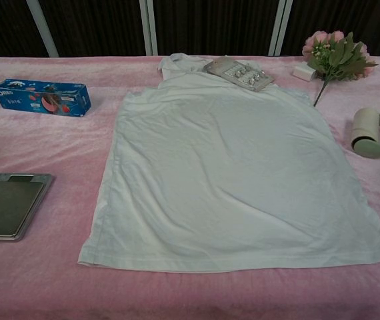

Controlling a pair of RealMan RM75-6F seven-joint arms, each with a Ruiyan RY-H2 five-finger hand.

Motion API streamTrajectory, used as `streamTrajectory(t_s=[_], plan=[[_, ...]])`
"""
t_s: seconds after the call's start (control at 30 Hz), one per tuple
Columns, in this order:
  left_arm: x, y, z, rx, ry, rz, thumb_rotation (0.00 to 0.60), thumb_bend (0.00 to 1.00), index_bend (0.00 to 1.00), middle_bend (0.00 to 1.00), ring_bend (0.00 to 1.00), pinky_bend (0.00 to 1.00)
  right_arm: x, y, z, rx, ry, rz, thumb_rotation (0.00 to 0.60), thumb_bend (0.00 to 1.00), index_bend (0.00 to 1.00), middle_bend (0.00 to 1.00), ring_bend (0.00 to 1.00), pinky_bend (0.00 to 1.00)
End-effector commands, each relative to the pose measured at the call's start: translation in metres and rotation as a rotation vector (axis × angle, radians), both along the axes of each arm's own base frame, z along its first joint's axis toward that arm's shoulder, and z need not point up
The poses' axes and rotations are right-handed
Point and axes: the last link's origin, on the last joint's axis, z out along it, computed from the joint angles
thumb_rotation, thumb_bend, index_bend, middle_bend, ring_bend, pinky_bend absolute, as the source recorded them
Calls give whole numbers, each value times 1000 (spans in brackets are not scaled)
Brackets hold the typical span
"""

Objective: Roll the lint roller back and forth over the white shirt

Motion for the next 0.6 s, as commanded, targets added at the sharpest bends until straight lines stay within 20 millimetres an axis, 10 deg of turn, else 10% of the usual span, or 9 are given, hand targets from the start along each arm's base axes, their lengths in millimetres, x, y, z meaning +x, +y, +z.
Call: streamTrajectory(t_s=[0.03,0.3,0.6], plan=[[0,0,0,-1,1,0,600,395,134,63,41,86,-1,1,0,6,5,-14,600,259,84,71,154,258],[0,0,1,6,-2,-2,600,396,133,63,41,86,15,15,27,-145,-25,76,600,174,20,27,122,222],[2,1,3,19,-2,-22,600,396,134,63,41,86,37,109,47,-330,-70,455,600,174,20,26,106,204]])
